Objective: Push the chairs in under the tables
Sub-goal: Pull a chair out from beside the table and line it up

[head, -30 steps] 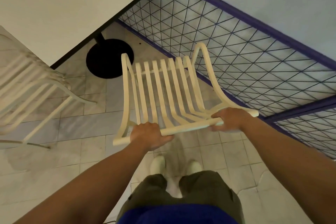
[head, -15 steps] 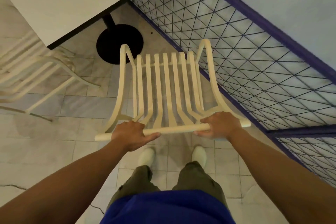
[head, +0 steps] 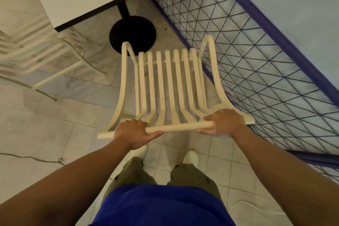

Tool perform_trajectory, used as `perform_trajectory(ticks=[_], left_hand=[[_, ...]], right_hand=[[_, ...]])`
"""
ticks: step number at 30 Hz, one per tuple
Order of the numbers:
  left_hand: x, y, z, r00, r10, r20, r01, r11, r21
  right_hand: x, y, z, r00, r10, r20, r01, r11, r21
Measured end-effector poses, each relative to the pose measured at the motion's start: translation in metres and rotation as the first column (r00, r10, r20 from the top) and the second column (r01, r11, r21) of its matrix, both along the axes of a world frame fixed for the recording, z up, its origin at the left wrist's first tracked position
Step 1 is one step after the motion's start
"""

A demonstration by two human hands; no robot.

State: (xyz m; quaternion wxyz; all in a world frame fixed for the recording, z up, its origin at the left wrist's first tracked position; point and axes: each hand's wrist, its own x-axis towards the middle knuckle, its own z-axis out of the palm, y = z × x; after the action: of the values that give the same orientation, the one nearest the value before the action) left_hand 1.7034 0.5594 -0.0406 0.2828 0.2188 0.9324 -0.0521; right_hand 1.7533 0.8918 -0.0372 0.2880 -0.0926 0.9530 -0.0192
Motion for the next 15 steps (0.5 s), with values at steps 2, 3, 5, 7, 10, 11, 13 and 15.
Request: perform_trajectory(ticks=[2, 3, 5, 7, 10, 11, 13, 15], left_hand=[[0.006, 0.008, -0.002, 1.0, 0.02, -0.015, -0.02, 1.0, 0.014], [0.008, 0.011, -0.003, 0.999, 0.031, -0.025, -0.031, 0.999, 0.022], [0.011, 0.018, -0.007, 0.998, 0.057, -0.038, -0.056, 0.998, 0.028], [0.013, 0.024, -0.008, 0.996, 0.076, -0.045, -0.075, 0.997, 0.024], [0.01, 0.031, -0.009, 0.995, 0.085, -0.048, -0.084, 0.996, 0.02], [0.009, 0.032, -0.009, 0.995, 0.085, -0.048, -0.085, 0.996, 0.017], [0.007, 0.035, -0.007, 0.995, 0.084, -0.049, -0.084, 0.996, 0.009], [0.005, 0.036, -0.009, 0.995, 0.086, -0.056, -0.085, 0.996, 0.007]], right_hand=[[-0.005, 0.011, -0.001, 1.0, 0.031, -0.001, -0.031, 0.999, 0.012], [-0.006, 0.015, -0.002, 0.999, 0.045, -0.001, -0.045, 0.999, 0.013], [-0.01, 0.024, -0.004, 0.998, 0.061, -0.007, -0.061, 0.998, 0.003], [-0.014, 0.031, -0.004, 0.998, 0.063, -0.015, -0.063, 0.998, -0.006], [-0.022, 0.037, -0.003, 0.998, 0.066, -0.011, -0.066, 0.998, -0.02], [-0.024, 0.038, -0.003, 0.998, 0.066, -0.007, -0.066, 0.998, -0.02], [-0.028, 0.041, -0.003, 0.997, 0.072, -0.004, -0.072, 0.997, -0.011], [-0.029, 0.042, -0.004, 0.997, 0.075, -0.007, -0.075, 0.997, -0.003]])
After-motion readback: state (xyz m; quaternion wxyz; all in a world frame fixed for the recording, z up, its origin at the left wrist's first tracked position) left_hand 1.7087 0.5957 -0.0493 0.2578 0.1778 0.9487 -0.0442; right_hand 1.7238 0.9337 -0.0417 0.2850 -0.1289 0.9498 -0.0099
